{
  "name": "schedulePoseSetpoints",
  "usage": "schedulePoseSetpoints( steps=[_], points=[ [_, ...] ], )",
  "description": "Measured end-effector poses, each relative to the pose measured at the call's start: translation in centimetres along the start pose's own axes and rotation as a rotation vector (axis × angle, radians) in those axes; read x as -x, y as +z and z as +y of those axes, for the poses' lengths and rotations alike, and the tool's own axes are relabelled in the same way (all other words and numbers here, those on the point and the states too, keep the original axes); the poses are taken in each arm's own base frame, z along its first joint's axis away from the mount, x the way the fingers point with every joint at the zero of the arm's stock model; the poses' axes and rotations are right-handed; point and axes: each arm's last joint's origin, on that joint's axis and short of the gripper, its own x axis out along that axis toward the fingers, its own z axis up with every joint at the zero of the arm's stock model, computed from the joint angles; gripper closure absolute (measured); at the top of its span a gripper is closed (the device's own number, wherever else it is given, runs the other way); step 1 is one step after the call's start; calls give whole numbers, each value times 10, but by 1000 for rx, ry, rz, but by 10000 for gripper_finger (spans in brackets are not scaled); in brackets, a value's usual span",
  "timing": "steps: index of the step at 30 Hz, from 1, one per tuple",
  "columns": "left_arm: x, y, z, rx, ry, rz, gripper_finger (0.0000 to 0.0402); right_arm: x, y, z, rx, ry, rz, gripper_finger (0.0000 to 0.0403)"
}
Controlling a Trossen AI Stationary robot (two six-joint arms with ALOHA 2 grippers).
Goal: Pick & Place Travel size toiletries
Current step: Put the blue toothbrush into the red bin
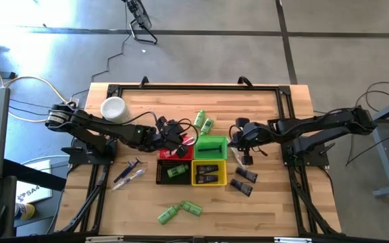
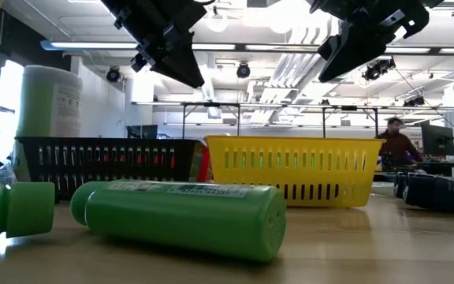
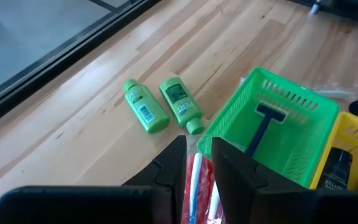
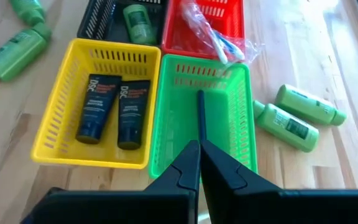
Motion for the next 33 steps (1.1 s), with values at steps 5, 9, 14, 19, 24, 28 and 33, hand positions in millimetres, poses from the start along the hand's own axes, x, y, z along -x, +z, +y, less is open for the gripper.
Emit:
schedulePoseSetpoints(
  steps=[5,9,14,19,24,28,33],
  points=[
    [0,-1,0,-35,3,5,330,0,0,0,1,-7,0,398],
    [0,-1,0,-56,3,5,330,0,0,-2,-2,-11,4,398],
    [0,-1,0,-73,5,4,330,-1,-2,-13,-16,-37,13,400],
    [0,-1,1,-89,7,4,330,-1,-3,-26,-38,-51,16,400],
    [1,-2,-1,-126,-2,8,330,0,-5,-37,-50,-62,18,400],
    [-4,-18,3,-129,11,47,330,0,-6,-44,-50,-85,21,400],
    [-8,-38,8,-47,-43,163,330,1,-8,-53,-72,-91,21,400]
  ],
)
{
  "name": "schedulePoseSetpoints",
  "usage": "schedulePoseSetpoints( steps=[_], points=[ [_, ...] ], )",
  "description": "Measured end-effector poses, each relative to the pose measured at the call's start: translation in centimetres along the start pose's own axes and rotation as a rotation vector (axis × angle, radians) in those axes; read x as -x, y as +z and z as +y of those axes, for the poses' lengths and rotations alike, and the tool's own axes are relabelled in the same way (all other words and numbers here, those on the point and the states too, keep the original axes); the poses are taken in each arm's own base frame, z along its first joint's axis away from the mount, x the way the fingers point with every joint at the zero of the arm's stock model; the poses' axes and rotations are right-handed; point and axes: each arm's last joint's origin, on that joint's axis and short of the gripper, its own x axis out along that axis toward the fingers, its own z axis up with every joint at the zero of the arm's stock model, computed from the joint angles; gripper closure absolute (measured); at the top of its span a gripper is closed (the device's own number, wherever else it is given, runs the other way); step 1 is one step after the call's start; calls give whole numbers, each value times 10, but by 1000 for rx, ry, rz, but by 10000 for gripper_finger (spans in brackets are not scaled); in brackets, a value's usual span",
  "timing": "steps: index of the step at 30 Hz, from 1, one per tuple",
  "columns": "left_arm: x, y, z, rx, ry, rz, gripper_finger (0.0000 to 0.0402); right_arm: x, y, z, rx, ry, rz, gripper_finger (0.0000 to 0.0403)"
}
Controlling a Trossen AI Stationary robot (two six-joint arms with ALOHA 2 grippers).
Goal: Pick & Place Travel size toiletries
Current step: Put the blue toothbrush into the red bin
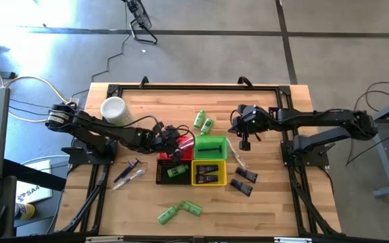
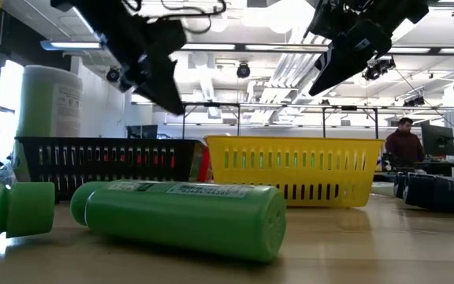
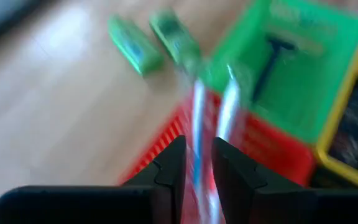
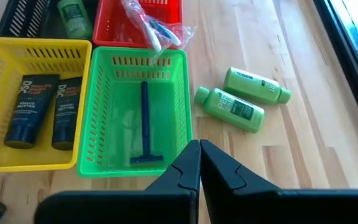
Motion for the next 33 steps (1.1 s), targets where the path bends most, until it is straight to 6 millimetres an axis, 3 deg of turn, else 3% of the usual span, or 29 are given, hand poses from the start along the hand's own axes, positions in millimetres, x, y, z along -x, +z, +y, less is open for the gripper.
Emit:
schedulePoseSetpoints(
  steps=[5,18,29,33],
  points=[
    [5,-7,-8,10,-100,80,330,0,-1,-6,-8,26,-6,400],
    [59,-17,-31,-154,-153,331,330,0,3,-12,-22,5,-54,401],
    [75,-40,-22,-15,-89,678,330,1,6,-10,-16,78,-93,401],
    [77,-43,-17,-1,-40,731,330,1,6,-10,-16,77,-93,401]
  ],
)
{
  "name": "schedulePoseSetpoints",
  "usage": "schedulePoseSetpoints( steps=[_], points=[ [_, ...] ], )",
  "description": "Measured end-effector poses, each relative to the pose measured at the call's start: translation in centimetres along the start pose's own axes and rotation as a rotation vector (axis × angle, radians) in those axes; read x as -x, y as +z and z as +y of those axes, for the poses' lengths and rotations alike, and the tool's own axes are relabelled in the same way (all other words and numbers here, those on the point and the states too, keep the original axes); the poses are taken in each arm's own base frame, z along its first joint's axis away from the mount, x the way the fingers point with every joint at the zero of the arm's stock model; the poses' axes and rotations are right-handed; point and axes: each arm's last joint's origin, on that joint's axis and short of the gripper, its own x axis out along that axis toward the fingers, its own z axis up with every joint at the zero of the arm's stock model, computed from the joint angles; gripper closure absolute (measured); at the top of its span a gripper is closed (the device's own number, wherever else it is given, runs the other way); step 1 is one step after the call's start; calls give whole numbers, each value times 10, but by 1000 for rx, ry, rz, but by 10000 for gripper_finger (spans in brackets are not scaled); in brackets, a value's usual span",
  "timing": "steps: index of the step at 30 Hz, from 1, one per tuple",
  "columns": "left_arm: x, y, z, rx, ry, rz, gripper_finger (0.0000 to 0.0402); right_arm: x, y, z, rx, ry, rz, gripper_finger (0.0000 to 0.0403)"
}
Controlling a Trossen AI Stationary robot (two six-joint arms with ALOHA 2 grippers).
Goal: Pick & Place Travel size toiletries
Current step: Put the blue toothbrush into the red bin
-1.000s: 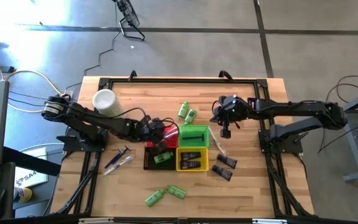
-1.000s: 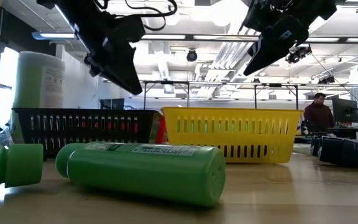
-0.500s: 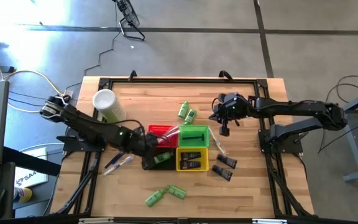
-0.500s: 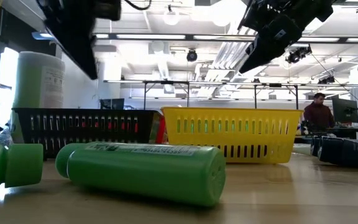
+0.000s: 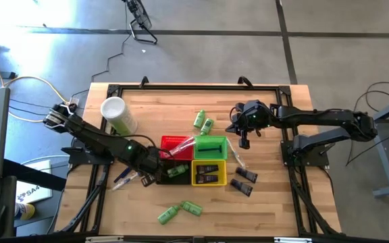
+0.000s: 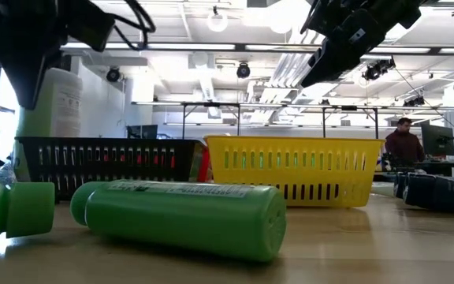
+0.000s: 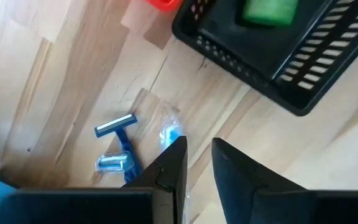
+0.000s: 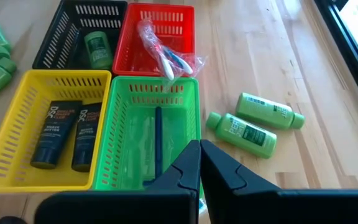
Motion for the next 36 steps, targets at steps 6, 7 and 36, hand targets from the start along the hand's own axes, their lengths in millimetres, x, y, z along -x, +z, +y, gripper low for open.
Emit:
schedulePoseSetpoints(
  steps=[6,7,36],
  points=[
    [-9,-5,3,-2,8,47,330,0,0,0,0,-1,0,401],
    [-11,-8,3,-6,13,60,330,0,0,0,0,0,0,401],
    [-41,-67,-2,61,-1,1,311,0,5,-1,9,-10,-54,400]
  ],
)
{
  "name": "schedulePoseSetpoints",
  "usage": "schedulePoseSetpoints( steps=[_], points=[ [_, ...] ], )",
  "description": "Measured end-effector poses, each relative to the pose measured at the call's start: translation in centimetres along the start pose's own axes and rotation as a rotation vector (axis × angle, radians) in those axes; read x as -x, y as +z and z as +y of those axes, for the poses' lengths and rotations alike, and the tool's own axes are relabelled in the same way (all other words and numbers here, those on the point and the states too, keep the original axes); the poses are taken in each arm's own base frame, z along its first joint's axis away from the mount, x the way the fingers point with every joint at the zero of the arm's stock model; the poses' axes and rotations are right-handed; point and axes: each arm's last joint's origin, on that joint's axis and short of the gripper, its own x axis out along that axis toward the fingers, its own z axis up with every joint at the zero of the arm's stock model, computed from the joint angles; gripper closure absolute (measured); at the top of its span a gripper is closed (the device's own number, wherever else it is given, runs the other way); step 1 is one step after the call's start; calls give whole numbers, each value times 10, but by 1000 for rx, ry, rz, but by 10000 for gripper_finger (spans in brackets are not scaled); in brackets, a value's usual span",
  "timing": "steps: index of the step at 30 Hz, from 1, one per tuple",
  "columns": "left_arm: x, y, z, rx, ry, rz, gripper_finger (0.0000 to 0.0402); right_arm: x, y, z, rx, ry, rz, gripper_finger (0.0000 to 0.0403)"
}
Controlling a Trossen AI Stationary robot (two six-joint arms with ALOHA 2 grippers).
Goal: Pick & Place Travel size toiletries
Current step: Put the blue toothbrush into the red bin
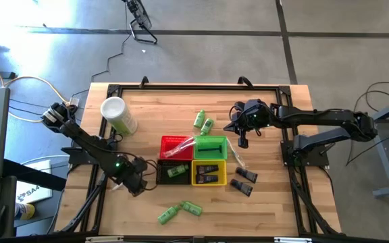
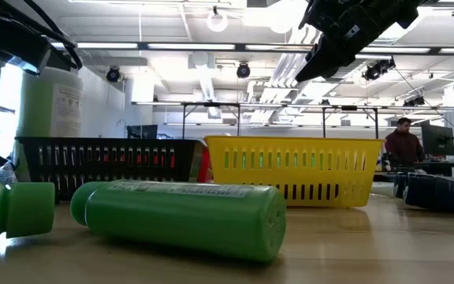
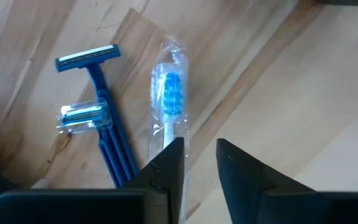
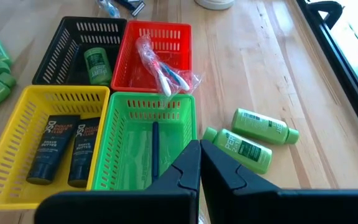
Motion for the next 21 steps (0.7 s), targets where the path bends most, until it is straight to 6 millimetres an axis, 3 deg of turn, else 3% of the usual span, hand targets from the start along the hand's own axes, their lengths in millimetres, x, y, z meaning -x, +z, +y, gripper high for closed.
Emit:
schedulePoseSetpoints(
  steps=[14,21],
  points=[
    [0,-1,2,52,17,3,180,0,0,0,-2,0,0,400],
    [0,1,2,51,36,-65,156,0,0,0,-3,0,0,400]
  ],
)
